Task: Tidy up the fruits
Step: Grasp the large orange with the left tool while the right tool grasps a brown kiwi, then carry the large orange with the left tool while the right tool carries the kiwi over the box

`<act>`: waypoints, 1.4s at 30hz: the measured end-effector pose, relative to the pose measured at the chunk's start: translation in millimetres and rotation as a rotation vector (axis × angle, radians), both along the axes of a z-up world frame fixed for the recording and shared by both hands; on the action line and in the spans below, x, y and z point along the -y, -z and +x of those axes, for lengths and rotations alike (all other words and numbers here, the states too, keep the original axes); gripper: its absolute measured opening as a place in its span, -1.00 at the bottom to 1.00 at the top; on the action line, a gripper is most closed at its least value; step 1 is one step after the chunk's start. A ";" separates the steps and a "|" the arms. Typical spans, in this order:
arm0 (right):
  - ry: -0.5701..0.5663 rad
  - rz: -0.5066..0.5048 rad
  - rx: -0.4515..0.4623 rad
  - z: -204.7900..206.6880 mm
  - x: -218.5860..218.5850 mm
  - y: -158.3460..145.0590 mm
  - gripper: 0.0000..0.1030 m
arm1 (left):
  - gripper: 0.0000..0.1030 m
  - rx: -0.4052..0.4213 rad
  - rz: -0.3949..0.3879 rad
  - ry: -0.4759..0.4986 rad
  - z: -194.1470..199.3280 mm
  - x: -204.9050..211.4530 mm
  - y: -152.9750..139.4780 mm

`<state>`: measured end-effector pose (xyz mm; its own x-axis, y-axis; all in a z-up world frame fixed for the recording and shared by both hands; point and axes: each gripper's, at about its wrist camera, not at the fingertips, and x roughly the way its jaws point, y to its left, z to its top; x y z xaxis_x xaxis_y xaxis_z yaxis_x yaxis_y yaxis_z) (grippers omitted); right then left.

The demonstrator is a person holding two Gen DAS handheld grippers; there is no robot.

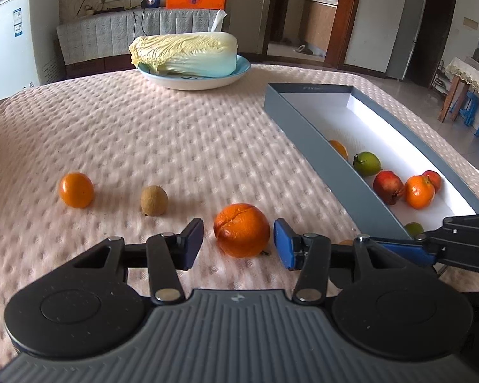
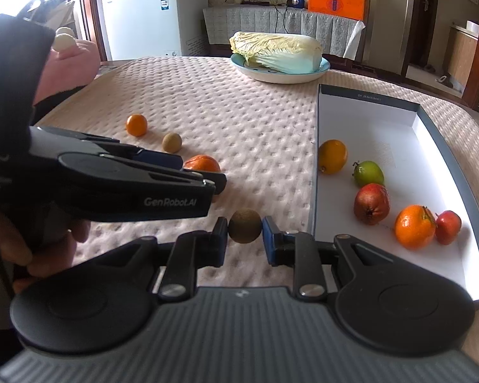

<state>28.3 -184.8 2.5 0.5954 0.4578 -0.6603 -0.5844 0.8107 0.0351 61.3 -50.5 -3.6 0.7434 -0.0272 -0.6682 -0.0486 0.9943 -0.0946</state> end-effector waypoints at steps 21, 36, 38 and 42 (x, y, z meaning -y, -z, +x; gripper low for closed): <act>0.009 0.032 0.029 -3.6 -2.9 -10.6 -0.49 | -0.21 0.070 -0.008 -0.053 -12.9 -16.2 -24.0; 0.051 0.169 0.034 -13.7 29.6 -34.2 -0.49 | -0.21 0.113 -0.006 -0.137 -35.4 -34.8 -47.6; 0.049 0.184 0.045 -16.0 35.2 -37.1 -0.49 | -0.21 0.110 0.000 -0.139 -35.1 -31.8 -47.5; 0.054 0.192 0.048 -16.7 42.8 -37.4 -0.49 | -0.21 0.113 0.001 -0.141 -34.4 -28.8 -47.3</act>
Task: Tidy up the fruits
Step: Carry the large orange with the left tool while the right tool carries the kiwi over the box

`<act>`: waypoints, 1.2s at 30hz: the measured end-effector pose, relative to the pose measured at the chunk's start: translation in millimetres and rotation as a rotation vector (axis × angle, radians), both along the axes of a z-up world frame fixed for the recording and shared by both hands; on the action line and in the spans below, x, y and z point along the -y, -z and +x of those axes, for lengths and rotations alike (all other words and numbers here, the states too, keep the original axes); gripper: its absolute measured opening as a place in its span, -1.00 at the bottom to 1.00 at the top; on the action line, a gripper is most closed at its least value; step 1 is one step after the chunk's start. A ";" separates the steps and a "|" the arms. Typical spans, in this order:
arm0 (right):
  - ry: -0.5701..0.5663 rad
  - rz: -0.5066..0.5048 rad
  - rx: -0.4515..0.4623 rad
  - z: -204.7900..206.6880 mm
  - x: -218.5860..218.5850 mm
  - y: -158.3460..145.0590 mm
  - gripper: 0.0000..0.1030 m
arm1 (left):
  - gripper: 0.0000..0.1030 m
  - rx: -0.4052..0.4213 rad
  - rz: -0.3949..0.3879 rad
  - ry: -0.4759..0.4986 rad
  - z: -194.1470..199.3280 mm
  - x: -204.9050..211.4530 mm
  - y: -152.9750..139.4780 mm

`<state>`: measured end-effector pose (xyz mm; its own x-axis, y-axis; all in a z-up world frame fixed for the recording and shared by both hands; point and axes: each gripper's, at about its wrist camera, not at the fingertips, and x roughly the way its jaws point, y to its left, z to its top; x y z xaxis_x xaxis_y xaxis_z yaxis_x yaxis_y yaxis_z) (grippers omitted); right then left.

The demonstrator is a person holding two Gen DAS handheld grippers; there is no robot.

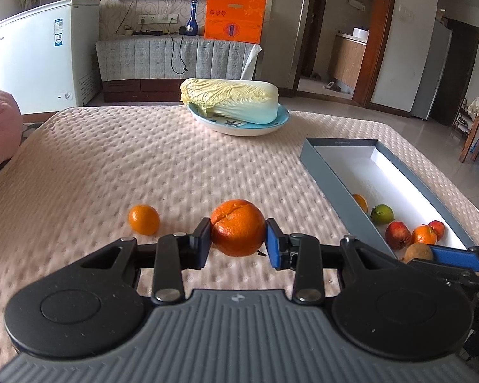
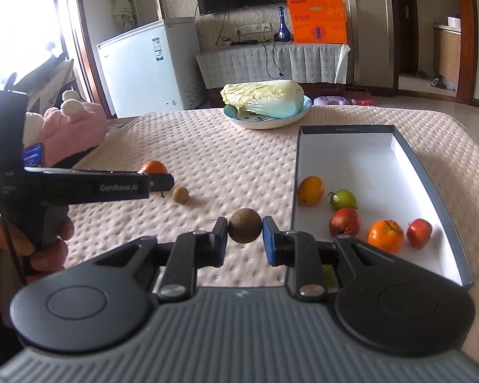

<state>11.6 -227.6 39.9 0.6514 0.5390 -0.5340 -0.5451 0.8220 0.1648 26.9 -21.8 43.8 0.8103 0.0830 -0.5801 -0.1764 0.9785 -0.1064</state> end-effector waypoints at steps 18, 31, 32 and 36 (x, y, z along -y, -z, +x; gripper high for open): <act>-0.032 -0.014 -0.002 -0.3 -9.5 3.0 -0.49 | -0.21 0.022 0.004 0.020 -2.4 2.2 -4.3; -0.060 0.000 -0.001 -3.6 -12.5 2.2 -0.49 | -0.21 0.048 -0.013 0.044 -2.2 3.8 -9.2; -0.059 0.004 -0.004 -3.5 -12.2 2.2 -0.49 | -0.21 0.047 -0.013 0.044 -2.0 3.7 -9.1; -0.047 0.008 -0.016 0.0 -10.4 3.2 -0.49 | -0.21 0.043 -0.014 0.043 -0.6 3.8 -8.7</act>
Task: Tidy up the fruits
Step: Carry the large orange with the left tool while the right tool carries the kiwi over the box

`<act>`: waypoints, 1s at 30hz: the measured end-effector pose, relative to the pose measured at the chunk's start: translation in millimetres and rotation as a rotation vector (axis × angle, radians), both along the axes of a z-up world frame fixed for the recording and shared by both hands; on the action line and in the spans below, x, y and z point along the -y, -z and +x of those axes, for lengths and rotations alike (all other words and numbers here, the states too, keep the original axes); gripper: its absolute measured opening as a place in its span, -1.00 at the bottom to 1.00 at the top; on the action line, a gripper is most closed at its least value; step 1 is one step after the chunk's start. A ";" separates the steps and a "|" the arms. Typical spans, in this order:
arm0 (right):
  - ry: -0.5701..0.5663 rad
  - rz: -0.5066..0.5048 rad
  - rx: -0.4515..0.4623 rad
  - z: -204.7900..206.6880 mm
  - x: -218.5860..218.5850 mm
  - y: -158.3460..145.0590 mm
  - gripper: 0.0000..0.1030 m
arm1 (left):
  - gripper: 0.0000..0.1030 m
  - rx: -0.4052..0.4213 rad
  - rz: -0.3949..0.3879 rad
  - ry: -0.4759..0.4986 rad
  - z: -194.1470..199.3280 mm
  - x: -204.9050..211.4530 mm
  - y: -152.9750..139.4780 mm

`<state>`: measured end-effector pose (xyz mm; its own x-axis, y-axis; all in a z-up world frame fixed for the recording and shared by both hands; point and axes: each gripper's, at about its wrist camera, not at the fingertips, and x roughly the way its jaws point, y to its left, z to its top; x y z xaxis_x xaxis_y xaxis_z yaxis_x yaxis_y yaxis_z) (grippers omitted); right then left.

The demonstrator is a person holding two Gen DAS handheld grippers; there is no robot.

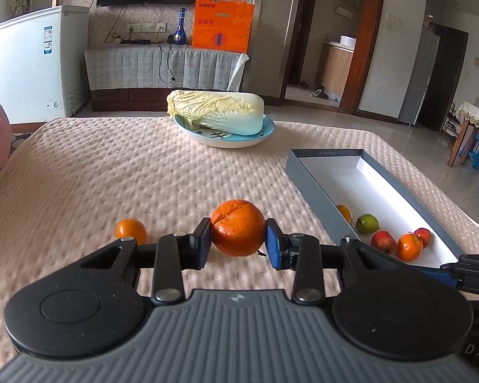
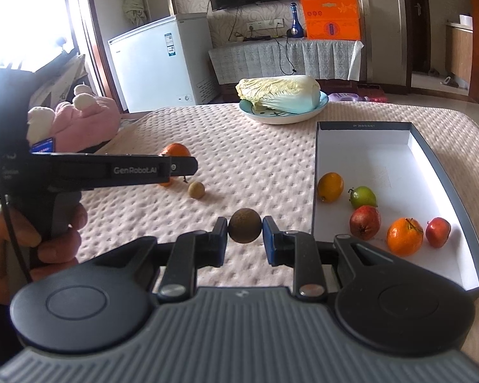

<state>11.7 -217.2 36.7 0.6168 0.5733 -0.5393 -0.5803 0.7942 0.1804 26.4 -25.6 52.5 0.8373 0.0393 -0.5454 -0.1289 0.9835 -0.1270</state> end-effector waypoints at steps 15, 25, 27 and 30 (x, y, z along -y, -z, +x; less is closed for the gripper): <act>-0.017 0.028 0.025 -3.6 6.5 -8.8 -0.49 | -0.21 -0.008 0.000 -0.011 0.9 -1.2 1.9; 0.005 0.059 0.012 0.1 17.4 -10.7 -0.49 | -0.21 -0.010 0.011 -0.010 3.3 2.4 3.0; 0.008 0.056 0.009 0.5 18.0 -9.1 -0.49 | -0.21 -0.009 0.007 -0.012 2.9 2.5 2.7; 0.014 0.065 0.010 1.0 18.8 -9.3 -0.49 | -0.21 -0.003 0.008 -0.009 3.5 3.2 2.0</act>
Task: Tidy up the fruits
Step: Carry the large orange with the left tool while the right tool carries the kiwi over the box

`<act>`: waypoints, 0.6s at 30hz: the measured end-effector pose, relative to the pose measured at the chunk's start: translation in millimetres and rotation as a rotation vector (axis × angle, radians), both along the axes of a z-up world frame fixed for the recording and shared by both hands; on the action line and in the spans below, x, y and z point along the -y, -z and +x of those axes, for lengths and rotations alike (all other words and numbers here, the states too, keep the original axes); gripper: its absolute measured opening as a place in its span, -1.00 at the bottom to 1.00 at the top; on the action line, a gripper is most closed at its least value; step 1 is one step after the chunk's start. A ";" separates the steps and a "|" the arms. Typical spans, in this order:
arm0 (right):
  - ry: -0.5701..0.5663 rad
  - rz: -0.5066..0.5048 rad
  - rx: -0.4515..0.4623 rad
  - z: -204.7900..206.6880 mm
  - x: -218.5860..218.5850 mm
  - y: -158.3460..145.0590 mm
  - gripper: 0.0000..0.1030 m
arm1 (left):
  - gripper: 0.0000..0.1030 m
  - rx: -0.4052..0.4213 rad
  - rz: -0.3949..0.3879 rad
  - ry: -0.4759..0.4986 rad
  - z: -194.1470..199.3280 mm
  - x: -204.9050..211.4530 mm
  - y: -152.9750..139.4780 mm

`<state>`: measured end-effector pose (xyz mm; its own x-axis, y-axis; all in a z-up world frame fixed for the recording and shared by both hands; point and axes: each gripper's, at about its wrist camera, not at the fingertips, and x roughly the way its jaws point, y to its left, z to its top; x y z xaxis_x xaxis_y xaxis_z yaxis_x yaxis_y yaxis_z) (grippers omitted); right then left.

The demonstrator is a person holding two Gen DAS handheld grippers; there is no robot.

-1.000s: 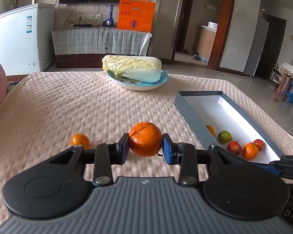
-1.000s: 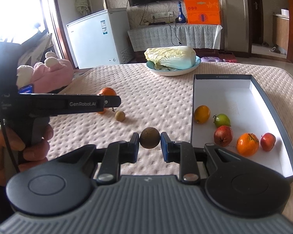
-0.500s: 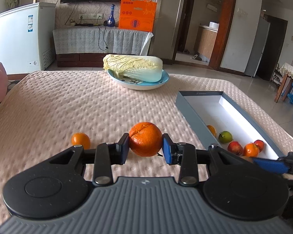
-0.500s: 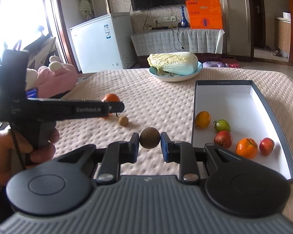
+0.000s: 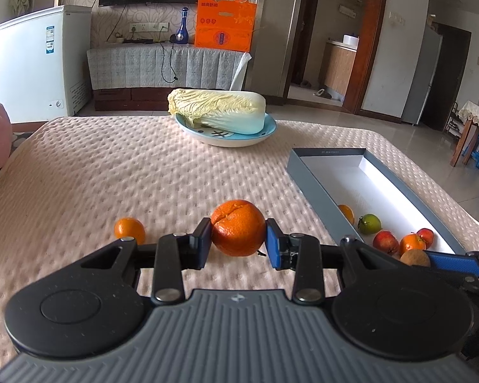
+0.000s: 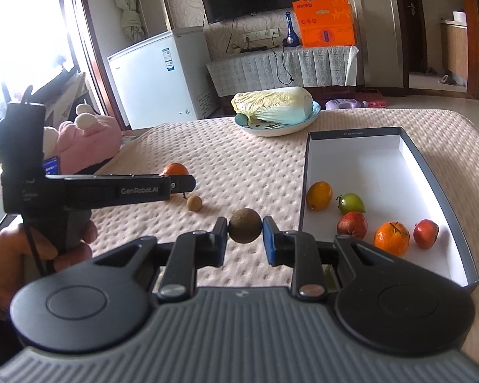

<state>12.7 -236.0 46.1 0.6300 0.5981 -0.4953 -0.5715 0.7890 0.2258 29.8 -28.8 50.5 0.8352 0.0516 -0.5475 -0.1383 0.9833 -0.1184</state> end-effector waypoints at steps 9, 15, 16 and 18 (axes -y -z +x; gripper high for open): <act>0.040 -0.002 0.014 1.8 2.1 1.1 -0.49 | -0.21 0.015 -0.002 0.028 -1.3 5.8 -3.8; 0.056 -0.008 0.014 3.0 5.2 1.5 -0.49 | -0.21 0.015 -0.009 0.040 3.4 13.7 -3.0; 0.061 -0.005 0.015 3.2 6.0 0.9 -0.49 | -0.21 0.017 -0.011 0.043 4.1 15.8 -3.3; 0.069 -0.001 0.017 2.7 8.0 0.1 -0.49 | -0.21 0.019 -0.015 0.053 5.7 21.1 -3.1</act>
